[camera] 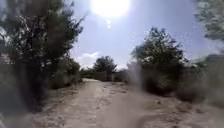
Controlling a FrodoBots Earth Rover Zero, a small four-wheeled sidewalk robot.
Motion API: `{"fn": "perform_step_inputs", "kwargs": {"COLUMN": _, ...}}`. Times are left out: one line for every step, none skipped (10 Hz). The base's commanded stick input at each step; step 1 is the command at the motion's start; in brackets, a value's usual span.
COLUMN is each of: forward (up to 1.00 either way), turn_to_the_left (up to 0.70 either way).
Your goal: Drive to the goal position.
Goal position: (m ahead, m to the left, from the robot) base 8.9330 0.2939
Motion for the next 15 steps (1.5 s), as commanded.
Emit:
{"fn": "perform_step_inputs", "kwargs": {"forward": 0.60, "turn_to_the_left": 0.01}}
{"fn": "perform_step_inputs", "kwargs": {"forward": 0.60, "turn_to_the_left": 0.01}}
{"fn": "perform_step_inputs", "kwargs": {"forward": 0.60, "turn_to_the_left": 0.01}}
{"fn": "perform_step_inputs", "kwargs": {"forward": 0.60, "turn_to_the_left": 0.01}}
{"fn": "perform_step_inputs", "kwargs": {"forward": 0.60, "turn_to_the_left": 0.01}}
{"fn": "perform_step_inputs", "kwargs": {"forward": 0.60, "turn_to_the_left": 0.01}}
{"fn": "perform_step_inputs", "kwargs": {"forward": 0.60, "turn_to_the_left": 0.09}}
{"fn": "perform_step_inputs", "kwargs": {"forward": 0.60, "turn_to_the_left": 0.15}}
{"fn": "perform_step_inputs", "kwargs": {"forward": 0.60, "turn_to_the_left": 0.15}}
{"fn": "perform_step_inputs", "kwargs": {"forward": 0.60, "turn_to_the_left": 0.14}}
{"fn": "perform_step_inputs", "kwargs": {"forward": 0.60, "turn_to_the_left": 0.06}}
{"fn": "perform_step_inputs", "kwargs": {"forward": 0.60, "turn_to_the_left": 0.01}}
{"fn": "perform_step_inputs", "kwargs": {"forward": 0.60, "turn_to_the_left": 0.01}}
{"fn": "perform_step_inputs", "kwargs": {"forward": 0.60, "turn_to_the_left": 0.01}}
{"fn": "perform_step_inputs", "kwargs": {"forward": 0.60, "turn_to_the_left": 0.07}}
